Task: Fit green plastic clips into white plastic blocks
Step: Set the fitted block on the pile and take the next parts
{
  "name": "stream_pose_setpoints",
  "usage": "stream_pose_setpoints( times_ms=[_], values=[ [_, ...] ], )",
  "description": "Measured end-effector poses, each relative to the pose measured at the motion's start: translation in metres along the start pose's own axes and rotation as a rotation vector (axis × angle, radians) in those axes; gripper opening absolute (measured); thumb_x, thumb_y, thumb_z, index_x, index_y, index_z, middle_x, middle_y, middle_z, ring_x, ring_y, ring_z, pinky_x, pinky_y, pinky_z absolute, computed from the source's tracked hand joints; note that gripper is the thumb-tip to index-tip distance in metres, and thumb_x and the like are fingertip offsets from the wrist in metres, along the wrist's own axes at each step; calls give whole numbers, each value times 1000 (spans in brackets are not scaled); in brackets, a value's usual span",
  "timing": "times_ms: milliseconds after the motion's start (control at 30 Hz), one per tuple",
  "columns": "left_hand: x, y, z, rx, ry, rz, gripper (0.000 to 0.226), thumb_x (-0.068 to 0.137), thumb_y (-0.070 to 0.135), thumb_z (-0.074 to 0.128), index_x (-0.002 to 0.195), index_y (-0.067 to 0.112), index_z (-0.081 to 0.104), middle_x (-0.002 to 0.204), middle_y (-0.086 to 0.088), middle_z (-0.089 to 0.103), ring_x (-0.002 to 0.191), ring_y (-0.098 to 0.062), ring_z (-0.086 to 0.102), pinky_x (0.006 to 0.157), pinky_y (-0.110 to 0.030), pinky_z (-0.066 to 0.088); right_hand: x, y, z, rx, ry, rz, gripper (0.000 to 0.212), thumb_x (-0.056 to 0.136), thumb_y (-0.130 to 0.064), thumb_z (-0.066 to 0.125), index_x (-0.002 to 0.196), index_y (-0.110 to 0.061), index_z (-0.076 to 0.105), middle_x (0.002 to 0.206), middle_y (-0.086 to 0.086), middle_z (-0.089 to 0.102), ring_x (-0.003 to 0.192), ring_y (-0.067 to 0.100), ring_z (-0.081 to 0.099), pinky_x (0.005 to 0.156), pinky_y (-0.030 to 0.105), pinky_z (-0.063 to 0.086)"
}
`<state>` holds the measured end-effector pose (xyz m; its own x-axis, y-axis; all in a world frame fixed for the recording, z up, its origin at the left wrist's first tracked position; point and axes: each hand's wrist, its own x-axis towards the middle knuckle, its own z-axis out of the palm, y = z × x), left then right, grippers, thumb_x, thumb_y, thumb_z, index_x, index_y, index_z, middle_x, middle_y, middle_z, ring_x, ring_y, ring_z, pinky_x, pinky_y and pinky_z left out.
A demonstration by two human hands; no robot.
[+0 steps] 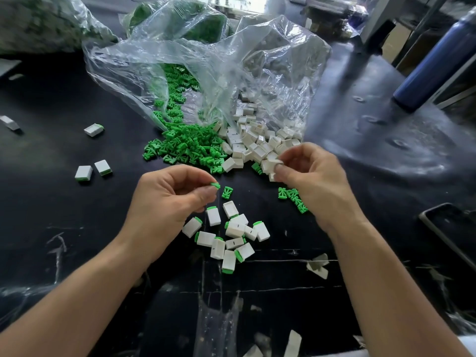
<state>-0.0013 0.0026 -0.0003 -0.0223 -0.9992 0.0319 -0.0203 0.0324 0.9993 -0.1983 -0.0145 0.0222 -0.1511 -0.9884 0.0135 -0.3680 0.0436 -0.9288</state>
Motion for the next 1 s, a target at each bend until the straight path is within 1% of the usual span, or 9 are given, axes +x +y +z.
stream_pose_setpoints(
  times_ms=[67, 167, 267, 333, 467, 567, 667, 833, 1000],
  values=[
    [-2, 3, 2, -42, -30, -5, 12, 64, 6, 72, 64, 18, 72, 70, -5, 71, 62, -11, 65, 57, -19, 53, -7, -6, 6, 218, -124, 32, 20, 82, -4, 65, 83, -24, 62, 69, -6, 69, 66, 6, 66, 59, 14, 47],
    [-6, 6, 6, -102, -60, 1, 8, 58, 11, 70, 64, 17, 71, 83, -4, 73, 69, -13, 67, 61, -20, 54, -14, -11, 14, 366, -223, 44, 16, 82, -4, 63, 83, -20, 65, 72, -3, 71, 66, 8, 67, 56, 15, 48],
    [-11, 8, 9, -165, -113, 46, 10, 59, 6, 68, 68, 11, 70, 90, -2, 73, 75, -10, 69, 63, -17, 52, -20, -12, 23, 427, -271, 65, 13, 82, -3, 62, 82, -16, 61, 71, -2, 71, 65, 10, 67, 55, 16, 49],
    [-13, 7, 11, -179, -150, 77, 11, 60, 6, 68, 70, 7, 70, 96, -4, 72, 83, -13, 70, 69, -18, 53, -22, -11, 26, 424, -278, 52, 14, 83, -2, 62, 82, -15, 59, 69, -3, 70, 64, 9, 67, 55, 16, 50],
    [-13, 6, 11, -190, -127, 83, 12, 58, 10, 69, 70, 11, 72, 106, -4, 69, 99, -20, 67, 75, -22, 53, -24, -10, 31, 399, -304, -4, 15, 82, -3, 63, 80, -18, 59, 66, -7, 69, 63, 4, 66, 57, 16, 50],
    [-14, 7, 13, -196, -129, 98, 16, 60, 7, 67, 75, 10, 71, 102, 0, 71, 96, -14, 68, 73, -19, 53, -26, -10, 35, 376, -315, -54, 18, 78, -1, 68, 74, -18, 63, 66, -8, 67, 63, 3, 62, 59, 15, 49],
    [-15, 8, 12, -211, -85, 90, 18, 59, 9, 68, 76, 9, 71, 95, -2, 73, 93, -16, 69, 73, -20, 54, -29, -11, 37, 331, -347, -68, 17, 76, -2, 70, 75, -18, 67, 62, -11, 67, 60, 0, 62, 57, 10, 46],
    [-12, 8, 11, -196, 21, 51, 17, 60, 11, 68, 75, 16, 74, 83, 3, 74, 71, -13, 70, 58, -19, 54, -28, -11, 32, 276, -304, -131, 20, 73, -3, 74, 79, -20, 64, 71, -7, 66, 67, 3, 62, 64, 15, 50],
    [-14, 8, 13, -186, -7, 38, 16, 59, 9, 68, 74, 12, 71, 88, -3, 74, 74, -17, 71, 60, -20, 55, -30, -13, 35, 269, -326, -180, 23, 73, 2, 72, 74, -20, 64, 65, -11, 64, 61, -1, 60, 57, 11, 46]
  ],
)
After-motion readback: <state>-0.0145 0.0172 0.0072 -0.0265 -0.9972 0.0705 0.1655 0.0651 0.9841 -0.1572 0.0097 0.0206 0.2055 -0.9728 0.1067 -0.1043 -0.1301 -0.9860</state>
